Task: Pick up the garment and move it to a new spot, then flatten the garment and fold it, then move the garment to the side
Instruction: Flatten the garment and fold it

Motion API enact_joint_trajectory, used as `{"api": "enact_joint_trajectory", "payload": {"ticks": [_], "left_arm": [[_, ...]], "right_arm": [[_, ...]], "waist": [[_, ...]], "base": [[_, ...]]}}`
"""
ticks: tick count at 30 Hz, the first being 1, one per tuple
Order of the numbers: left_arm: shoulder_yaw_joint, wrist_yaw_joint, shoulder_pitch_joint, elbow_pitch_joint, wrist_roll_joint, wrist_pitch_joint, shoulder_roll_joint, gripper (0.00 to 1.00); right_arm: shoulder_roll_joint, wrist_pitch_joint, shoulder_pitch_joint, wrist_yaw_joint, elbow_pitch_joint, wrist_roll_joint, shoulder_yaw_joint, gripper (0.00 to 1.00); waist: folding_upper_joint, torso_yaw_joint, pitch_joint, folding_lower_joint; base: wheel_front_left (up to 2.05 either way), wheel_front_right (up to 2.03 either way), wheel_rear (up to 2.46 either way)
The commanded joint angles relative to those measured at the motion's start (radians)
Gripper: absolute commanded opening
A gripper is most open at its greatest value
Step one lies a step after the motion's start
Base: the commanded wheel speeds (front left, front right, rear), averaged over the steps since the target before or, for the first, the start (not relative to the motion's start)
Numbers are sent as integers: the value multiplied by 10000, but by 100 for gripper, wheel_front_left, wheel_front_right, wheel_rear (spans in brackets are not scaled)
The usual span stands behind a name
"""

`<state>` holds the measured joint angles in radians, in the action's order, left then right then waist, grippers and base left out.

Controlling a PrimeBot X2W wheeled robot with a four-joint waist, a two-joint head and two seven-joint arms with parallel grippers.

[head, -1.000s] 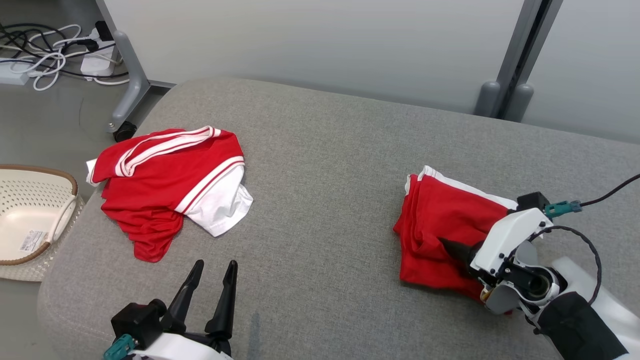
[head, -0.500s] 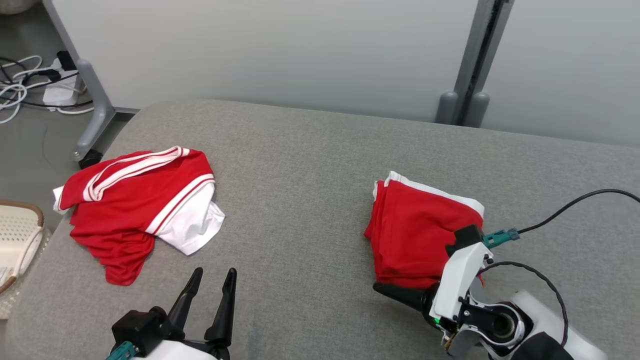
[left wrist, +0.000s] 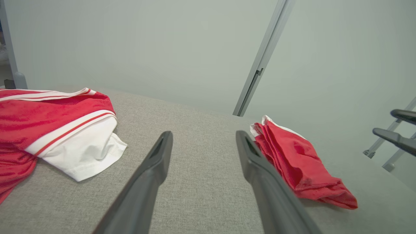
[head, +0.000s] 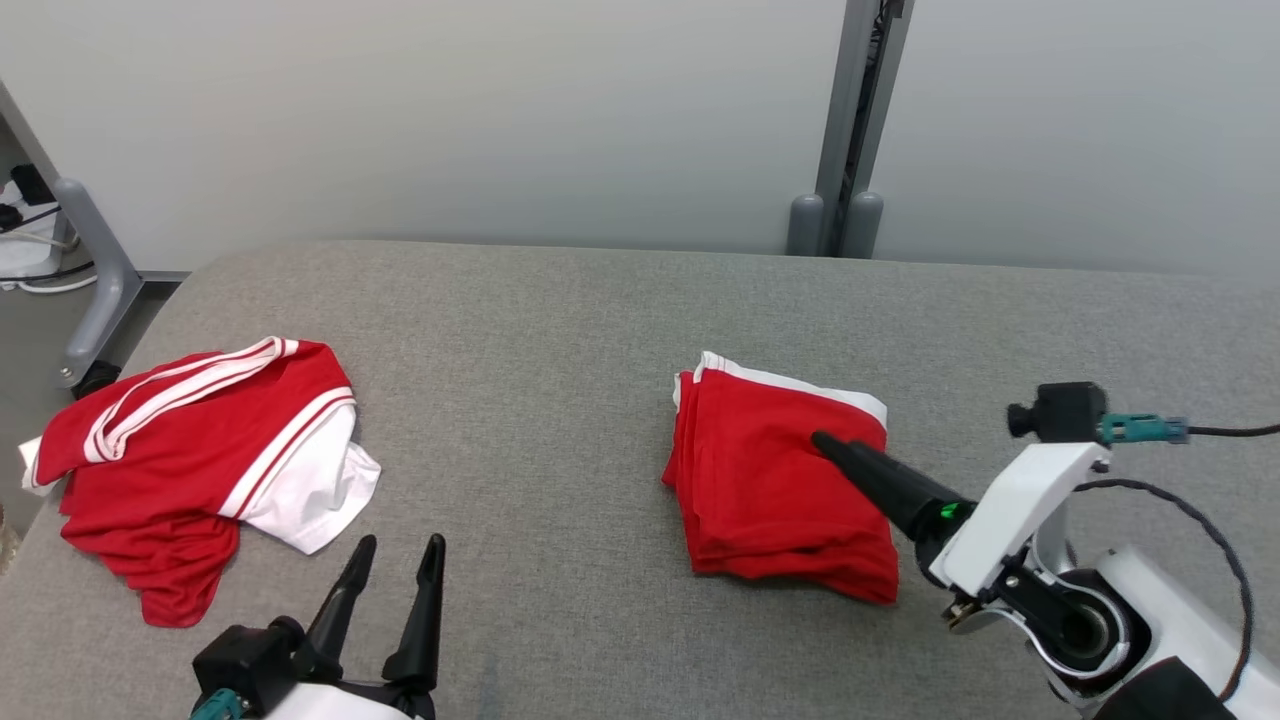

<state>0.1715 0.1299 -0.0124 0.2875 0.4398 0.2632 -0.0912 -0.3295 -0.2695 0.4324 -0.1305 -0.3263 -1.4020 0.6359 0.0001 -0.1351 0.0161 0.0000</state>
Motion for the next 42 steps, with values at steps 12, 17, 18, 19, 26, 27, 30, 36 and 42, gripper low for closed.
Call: {"api": "enact_joint_trajectory", "payload": {"ticks": [12,17,18,19,26,27,30,36,42], "left_arm": [[-1216,15,132,-831,-435,18,-361,100],[-1680,15,176,-1173,-509,16,-402,100],[-1731,15,178,-1240,-535,18,-409,100],[-1772,15,175,-1305,-566,18,-411,100],[-1956,14,-34,-1345,-760,18,-243,100],[-1992,14,-58,-1339,-802,18,-200,100],[-2017,14,-123,-1260,-871,16,-68,100],[-2007,14,-92,-1192,-966,18,72,100],[-1838,14,-166,-1136,-1227,18,145,100]], "right_arm": [[-641,4206,-756,-5,1155,3117,-1242,100],[-387,4804,-1386,-5,1101,4595,-2065,100],[-282,4875,-1533,-5,1106,4883,-2269,100],[-192,4937,-1652,-5,1158,5208,-2437,100],[790,5299,-2678,-5,1032,7334,-3838,100],[946,5308,-2791,-5,1056,7620,-4041,100],[1437,5346,-3164,-5,983,8205,-4524,100],[2154,5352,-3528,-5,1145,9795,-5510,100],[2472,5355,-3778,-5,1146,10902,-5735,100]], "waist": [[-1,611,6,0],[-1,775,-21,0],[-1,803,-28,0],[-1,831,-36,0],[-1,952,-80,0],[-1,958,-85,0],[-1,969,-88,0],[-1,920,-61,0],[-1,889,-76,0]], "base": [[0,0,0],[0,0,0],[0,0,0],[0,0,0],[0,0,0],[0,0,0],[0,0,0],[0,0,0],[0,0,0]]}}
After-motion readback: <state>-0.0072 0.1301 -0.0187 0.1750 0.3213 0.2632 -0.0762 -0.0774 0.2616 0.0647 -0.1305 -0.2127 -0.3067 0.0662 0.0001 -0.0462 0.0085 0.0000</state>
